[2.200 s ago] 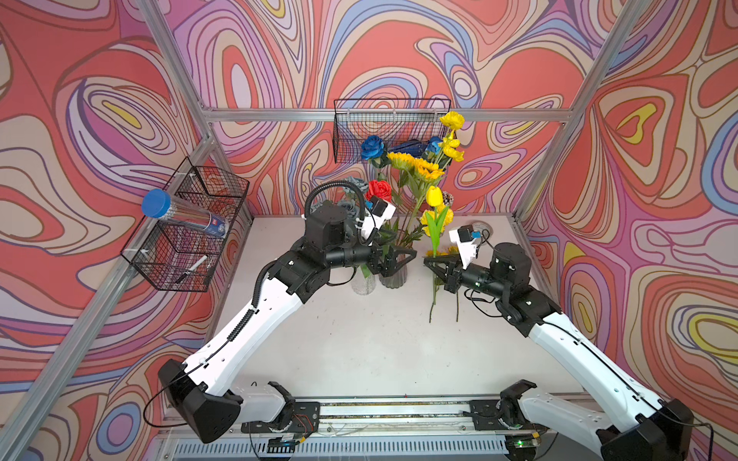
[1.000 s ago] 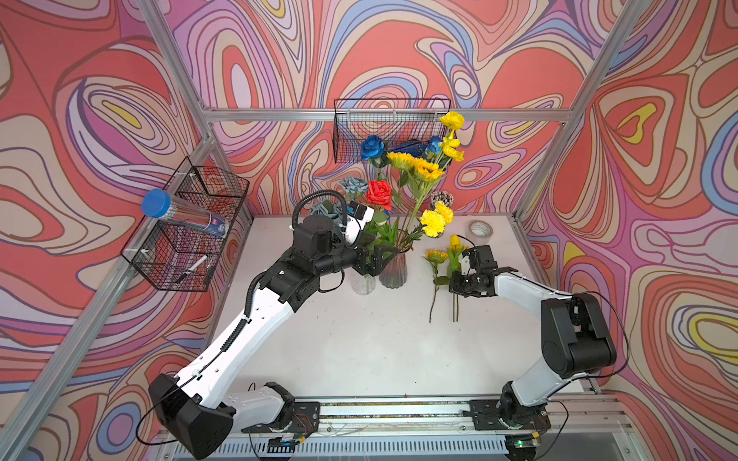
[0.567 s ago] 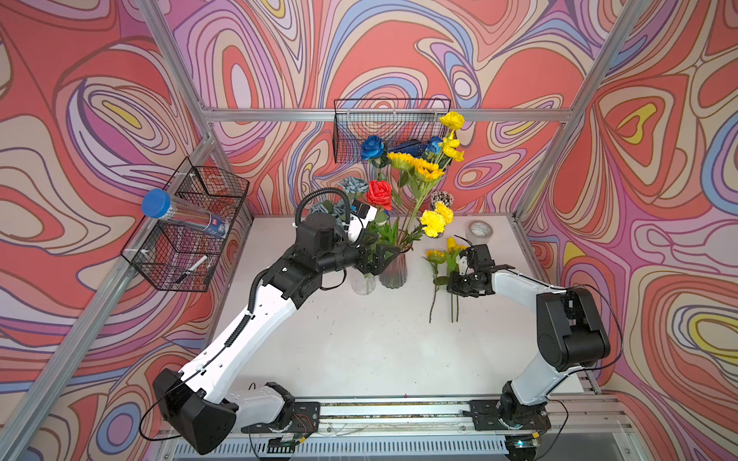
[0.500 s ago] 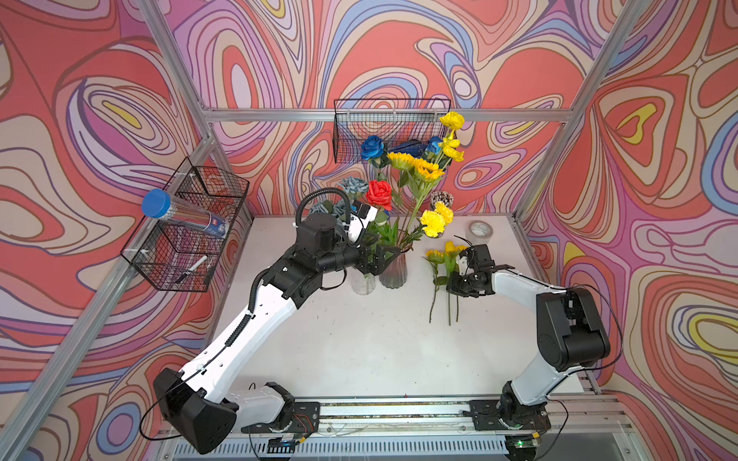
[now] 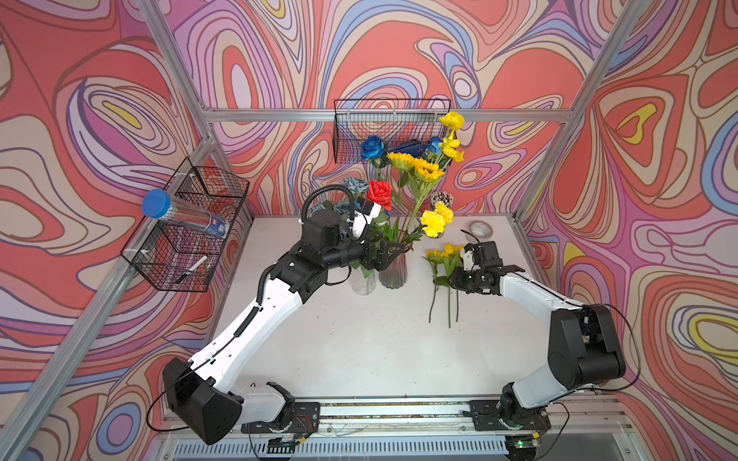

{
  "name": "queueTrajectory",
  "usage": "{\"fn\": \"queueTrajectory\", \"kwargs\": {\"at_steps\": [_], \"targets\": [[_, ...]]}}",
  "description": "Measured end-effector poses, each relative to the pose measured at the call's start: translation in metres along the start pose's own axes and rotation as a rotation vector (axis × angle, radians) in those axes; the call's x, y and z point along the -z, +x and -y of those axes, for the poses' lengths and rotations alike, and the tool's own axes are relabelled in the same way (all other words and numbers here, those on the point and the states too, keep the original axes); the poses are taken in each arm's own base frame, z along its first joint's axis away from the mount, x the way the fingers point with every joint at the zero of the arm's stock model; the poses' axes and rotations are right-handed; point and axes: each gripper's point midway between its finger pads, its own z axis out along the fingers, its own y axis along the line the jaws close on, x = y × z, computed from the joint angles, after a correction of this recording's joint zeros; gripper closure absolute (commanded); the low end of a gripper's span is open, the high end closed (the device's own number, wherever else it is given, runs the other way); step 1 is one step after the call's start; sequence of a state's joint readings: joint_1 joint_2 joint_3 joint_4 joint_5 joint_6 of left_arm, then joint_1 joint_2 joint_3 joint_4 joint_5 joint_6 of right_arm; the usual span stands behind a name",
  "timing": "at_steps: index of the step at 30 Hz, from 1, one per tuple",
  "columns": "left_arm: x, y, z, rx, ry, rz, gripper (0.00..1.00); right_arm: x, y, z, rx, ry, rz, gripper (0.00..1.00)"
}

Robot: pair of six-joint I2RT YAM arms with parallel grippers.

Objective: Pick out yellow flowers from the vase
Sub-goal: Place the flower at the center of the board, then pick up the flower from the vase.

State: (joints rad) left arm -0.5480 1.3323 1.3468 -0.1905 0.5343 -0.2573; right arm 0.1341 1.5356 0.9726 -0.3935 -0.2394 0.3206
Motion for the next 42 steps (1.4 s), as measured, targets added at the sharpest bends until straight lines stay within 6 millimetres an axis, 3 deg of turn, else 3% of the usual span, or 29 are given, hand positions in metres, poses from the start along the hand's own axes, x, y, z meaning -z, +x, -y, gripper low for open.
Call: {"fn": "queueTrajectory", "kwargs": {"at_steps": [4,10,19,25,36,42], "targets": [[-0.014,-0.001,0.000,-0.016,-0.003,-0.004,0.15,0.020,-0.010,-0.006,0.015,-0.013,0.074,0.61],[-0.044,0.002,0.007,-0.141,-0.064,-0.016,0.19,0.036,-0.008,-0.009,0.024,-0.021,0.118,0.59],[-0.061,0.009,-0.026,-0.277,-0.244,0.004,0.27,0.070,-0.022,-0.023,0.044,-0.061,0.227,0.57],[-0.075,0.023,-0.032,-0.352,-0.231,0.041,0.29,0.072,-0.022,-0.023,0.043,-0.062,0.231,0.56],[-0.107,0.018,-0.033,-0.421,-0.183,0.076,0.32,0.070,-0.020,-0.021,0.040,-0.056,0.226,0.55],[-0.117,0.015,-0.034,-0.440,-0.178,0.076,0.41,0.070,-0.020,-0.021,0.040,-0.054,0.227,0.55]]}}
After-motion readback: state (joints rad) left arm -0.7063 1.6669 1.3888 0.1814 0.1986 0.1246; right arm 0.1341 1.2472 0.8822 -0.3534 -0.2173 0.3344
